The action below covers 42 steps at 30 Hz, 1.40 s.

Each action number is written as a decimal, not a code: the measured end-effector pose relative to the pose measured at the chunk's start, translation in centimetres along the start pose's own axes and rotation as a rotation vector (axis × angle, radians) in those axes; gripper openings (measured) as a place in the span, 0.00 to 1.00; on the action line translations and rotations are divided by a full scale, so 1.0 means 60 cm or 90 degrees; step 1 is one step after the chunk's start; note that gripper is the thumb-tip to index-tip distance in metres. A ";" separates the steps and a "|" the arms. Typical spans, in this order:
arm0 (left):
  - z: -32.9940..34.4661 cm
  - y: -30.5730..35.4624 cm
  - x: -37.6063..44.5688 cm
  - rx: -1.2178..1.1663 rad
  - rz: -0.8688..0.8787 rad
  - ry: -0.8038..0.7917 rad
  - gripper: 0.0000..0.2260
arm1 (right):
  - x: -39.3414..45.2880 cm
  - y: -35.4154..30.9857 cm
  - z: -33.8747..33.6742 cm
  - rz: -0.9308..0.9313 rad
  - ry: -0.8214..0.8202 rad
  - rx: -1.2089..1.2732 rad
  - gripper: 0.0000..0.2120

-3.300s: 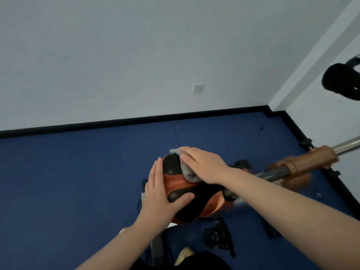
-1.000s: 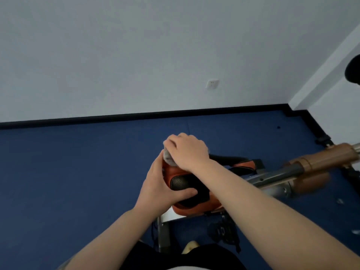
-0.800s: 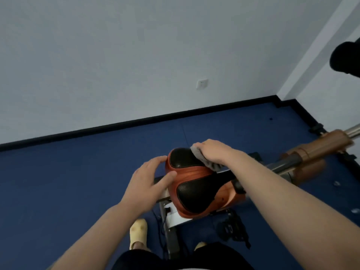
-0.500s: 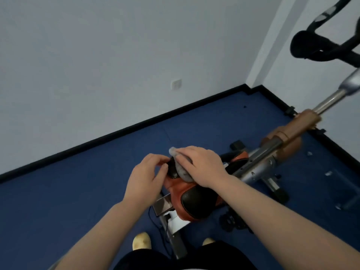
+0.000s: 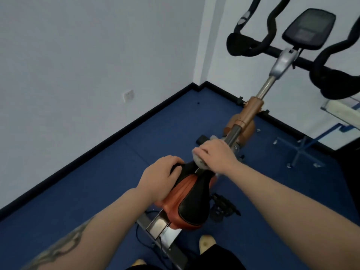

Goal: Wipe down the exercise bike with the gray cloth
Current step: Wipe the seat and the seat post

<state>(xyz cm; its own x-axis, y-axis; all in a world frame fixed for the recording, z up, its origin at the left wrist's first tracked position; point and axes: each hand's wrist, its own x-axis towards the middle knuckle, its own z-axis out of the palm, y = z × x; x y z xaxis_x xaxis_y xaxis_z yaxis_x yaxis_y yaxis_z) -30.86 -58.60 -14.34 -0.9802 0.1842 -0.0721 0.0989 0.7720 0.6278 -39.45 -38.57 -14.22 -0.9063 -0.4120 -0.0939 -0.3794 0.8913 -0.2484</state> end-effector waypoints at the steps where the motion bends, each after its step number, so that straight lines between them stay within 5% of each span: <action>1: 0.000 -0.006 0.002 -0.016 0.001 -0.007 0.10 | 0.013 0.009 -0.008 0.093 -0.016 0.061 0.20; 4: 0.001 -0.020 0.005 -0.060 0.012 -0.008 0.10 | 0.001 -0.013 0.015 0.295 0.098 0.297 0.16; 7: 0.005 -0.024 0.007 -0.098 0.023 0.006 0.10 | -0.074 -0.072 0.064 0.358 0.202 0.370 0.25; 15: 0.014 -0.021 0.001 -0.104 0.000 0.053 0.09 | -0.051 -0.100 0.036 0.618 0.143 0.498 0.30; 22: 0.016 -0.021 0.001 -0.080 -0.010 0.074 0.09 | -0.136 -0.132 0.057 0.532 -0.031 0.339 0.30; 26: 0.014 -0.015 -0.004 -0.091 -0.042 0.097 0.08 | -0.100 -0.130 0.036 0.594 0.048 0.513 0.29; 31: 0.011 -0.011 -0.003 -0.065 -0.062 0.100 0.06 | -0.187 -0.183 0.068 0.488 0.073 0.381 0.35; 35: 0.011 -0.007 -0.009 -0.052 -0.064 0.120 0.07 | -0.117 -0.146 0.044 0.582 0.014 0.450 0.31; 42: 0.007 -0.006 -0.007 -0.055 -0.056 0.111 0.07 | -0.187 -0.213 0.068 0.475 0.126 0.284 0.39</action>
<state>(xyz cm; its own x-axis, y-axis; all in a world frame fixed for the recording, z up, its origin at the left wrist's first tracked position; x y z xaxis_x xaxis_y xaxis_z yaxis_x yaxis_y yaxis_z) -30.42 -58.69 -14.88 -1.0000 0.0041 0.0009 0.0036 0.7236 0.6902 -23.70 -46.12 -13.95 -0.9195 0.3229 -0.2240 0.3929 0.7403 -0.5455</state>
